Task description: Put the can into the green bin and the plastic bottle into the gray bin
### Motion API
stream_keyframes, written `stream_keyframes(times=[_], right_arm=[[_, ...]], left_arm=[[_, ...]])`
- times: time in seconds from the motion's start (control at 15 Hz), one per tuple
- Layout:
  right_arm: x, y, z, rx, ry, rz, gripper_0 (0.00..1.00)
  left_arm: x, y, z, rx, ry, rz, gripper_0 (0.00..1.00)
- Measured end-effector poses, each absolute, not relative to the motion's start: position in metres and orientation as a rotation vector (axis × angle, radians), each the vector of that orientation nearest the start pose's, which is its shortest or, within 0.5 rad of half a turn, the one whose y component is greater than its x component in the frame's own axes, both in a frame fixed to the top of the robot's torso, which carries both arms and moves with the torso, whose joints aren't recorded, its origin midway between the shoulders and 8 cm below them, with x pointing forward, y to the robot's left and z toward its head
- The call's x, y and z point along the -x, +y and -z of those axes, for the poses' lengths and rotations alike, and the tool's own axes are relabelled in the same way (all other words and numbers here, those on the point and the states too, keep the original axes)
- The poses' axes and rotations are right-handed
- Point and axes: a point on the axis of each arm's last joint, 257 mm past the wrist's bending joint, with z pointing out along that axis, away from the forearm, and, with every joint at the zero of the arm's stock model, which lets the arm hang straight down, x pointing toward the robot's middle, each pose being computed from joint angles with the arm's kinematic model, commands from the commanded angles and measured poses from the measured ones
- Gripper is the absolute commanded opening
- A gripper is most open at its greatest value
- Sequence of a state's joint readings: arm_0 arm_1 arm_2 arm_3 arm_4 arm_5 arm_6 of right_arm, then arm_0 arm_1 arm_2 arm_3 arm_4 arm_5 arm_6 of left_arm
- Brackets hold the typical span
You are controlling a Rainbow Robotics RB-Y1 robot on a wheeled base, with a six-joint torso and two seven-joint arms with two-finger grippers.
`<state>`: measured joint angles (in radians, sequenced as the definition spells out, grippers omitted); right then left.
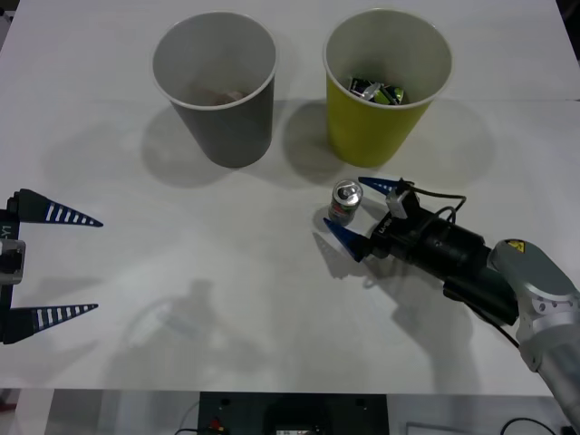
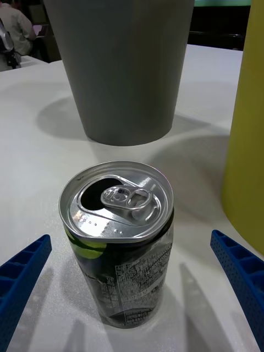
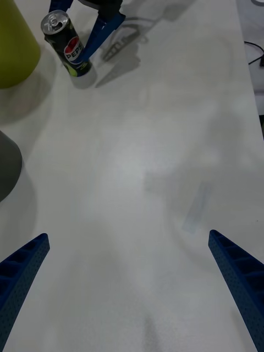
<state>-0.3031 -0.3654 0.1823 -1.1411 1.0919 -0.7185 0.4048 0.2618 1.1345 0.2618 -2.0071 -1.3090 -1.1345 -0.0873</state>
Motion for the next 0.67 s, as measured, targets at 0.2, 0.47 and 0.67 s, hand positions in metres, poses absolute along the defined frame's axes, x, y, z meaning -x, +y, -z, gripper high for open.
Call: stream_keyframes(times=[0.2, 0.47, 0.67], right_arm=[[-0.539, -0.094, 0.256, 0.841, 1.458, -0.426, 1.00], [-0.541, -0.088, 0.257, 0.843, 1.460, -0.421, 0.23], [-0.540, -0.087, 0.257, 0.845, 1.461, -0.425, 0.00]], left_arm=[[-0.341, 0.286, 0.167, -1.762, 1.444, 0.118, 1.00], [-0.341, 0.286, 0.167, -1.762, 1.444, 0.118, 1.00], [-0.341, 0.286, 0.167, -1.762, 1.444, 0.118, 1.00]])
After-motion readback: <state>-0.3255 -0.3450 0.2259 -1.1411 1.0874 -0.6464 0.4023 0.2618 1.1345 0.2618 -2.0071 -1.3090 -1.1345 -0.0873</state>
